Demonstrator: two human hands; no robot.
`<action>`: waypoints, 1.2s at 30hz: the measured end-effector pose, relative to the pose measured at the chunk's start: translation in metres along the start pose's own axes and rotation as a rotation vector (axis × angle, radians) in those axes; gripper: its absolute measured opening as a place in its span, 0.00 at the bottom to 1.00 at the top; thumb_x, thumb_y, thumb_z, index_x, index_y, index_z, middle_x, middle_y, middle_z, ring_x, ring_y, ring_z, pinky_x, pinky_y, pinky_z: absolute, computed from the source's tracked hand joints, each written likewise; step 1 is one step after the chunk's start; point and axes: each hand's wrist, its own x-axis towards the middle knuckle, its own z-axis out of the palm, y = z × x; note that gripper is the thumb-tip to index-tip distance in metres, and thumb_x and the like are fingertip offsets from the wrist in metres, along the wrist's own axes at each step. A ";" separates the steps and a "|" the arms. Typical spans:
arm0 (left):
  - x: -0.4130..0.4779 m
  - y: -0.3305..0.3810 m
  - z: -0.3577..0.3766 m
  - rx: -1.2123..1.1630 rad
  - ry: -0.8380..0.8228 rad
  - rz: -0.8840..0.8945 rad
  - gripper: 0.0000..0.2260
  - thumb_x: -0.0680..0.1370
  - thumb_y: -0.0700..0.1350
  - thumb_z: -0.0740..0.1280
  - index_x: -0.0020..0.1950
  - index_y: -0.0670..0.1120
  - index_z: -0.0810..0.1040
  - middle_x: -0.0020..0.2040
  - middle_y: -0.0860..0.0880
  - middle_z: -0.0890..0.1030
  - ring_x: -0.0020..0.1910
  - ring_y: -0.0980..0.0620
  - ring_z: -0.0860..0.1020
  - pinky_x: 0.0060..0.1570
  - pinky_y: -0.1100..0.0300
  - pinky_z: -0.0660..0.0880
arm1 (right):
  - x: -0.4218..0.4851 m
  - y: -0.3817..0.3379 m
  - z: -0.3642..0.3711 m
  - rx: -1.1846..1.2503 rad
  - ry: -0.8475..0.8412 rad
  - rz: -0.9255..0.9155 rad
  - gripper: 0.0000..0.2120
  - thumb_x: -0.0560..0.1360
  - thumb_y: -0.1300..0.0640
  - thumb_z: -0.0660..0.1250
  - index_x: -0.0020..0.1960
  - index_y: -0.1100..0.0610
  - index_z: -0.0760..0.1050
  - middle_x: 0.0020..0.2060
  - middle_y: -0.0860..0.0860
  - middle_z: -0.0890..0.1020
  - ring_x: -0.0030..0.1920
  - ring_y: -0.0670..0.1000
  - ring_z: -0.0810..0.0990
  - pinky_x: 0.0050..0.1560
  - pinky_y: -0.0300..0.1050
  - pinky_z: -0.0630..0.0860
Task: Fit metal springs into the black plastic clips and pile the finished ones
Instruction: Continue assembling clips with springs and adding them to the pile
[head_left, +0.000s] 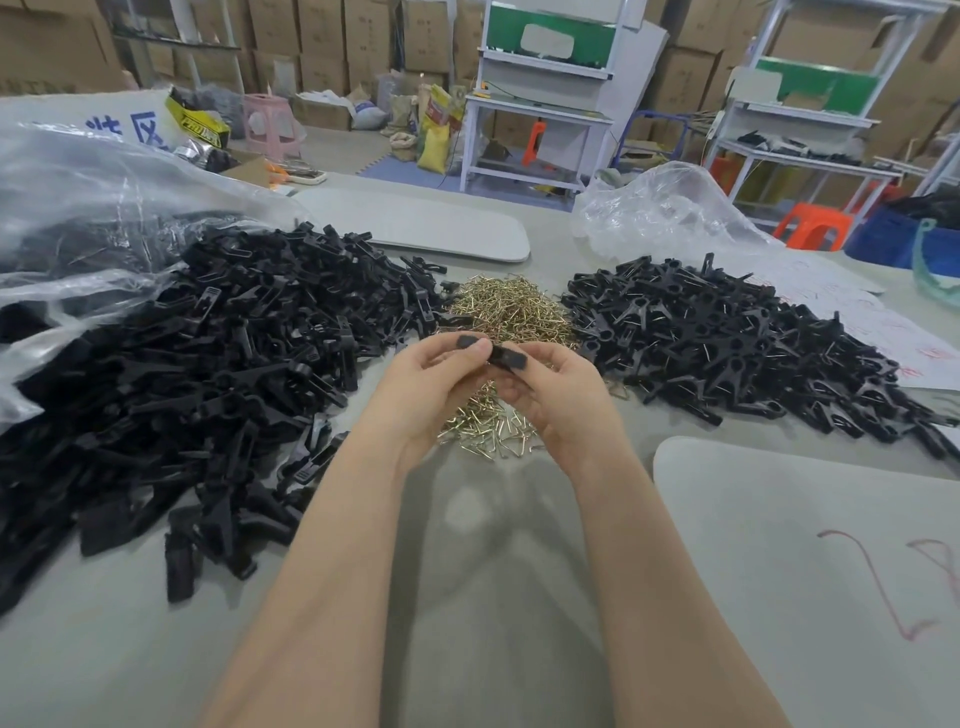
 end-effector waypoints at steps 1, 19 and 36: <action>0.001 0.001 -0.001 -0.053 0.062 -0.011 0.03 0.76 0.35 0.66 0.47 0.40 0.79 0.42 0.45 0.80 0.37 0.57 0.81 0.43 0.68 0.78 | 0.000 0.002 0.000 -0.168 0.054 -0.050 0.07 0.75 0.60 0.69 0.49 0.61 0.73 0.34 0.52 0.84 0.34 0.47 0.81 0.39 0.38 0.80; 0.002 0.006 -0.010 -0.592 0.338 -0.201 0.03 0.75 0.34 0.68 0.44 0.38 0.75 0.43 0.42 0.77 0.42 0.51 0.78 0.47 0.60 0.81 | 0.009 0.018 -0.007 -0.756 0.152 -0.309 0.07 0.74 0.56 0.69 0.38 0.49 0.76 0.35 0.43 0.79 0.39 0.41 0.77 0.39 0.27 0.70; -0.001 -0.007 0.006 0.397 0.142 0.068 0.07 0.75 0.39 0.70 0.46 0.51 0.80 0.44 0.51 0.82 0.47 0.54 0.80 0.53 0.63 0.75 | 0.004 -0.005 -0.012 0.004 0.179 -0.209 0.05 0.75 0.62 0.69 0.41 0.58 0.81 0.28 0.48 0.82 0.31 0.43 0.80 0.36 0.33 0.77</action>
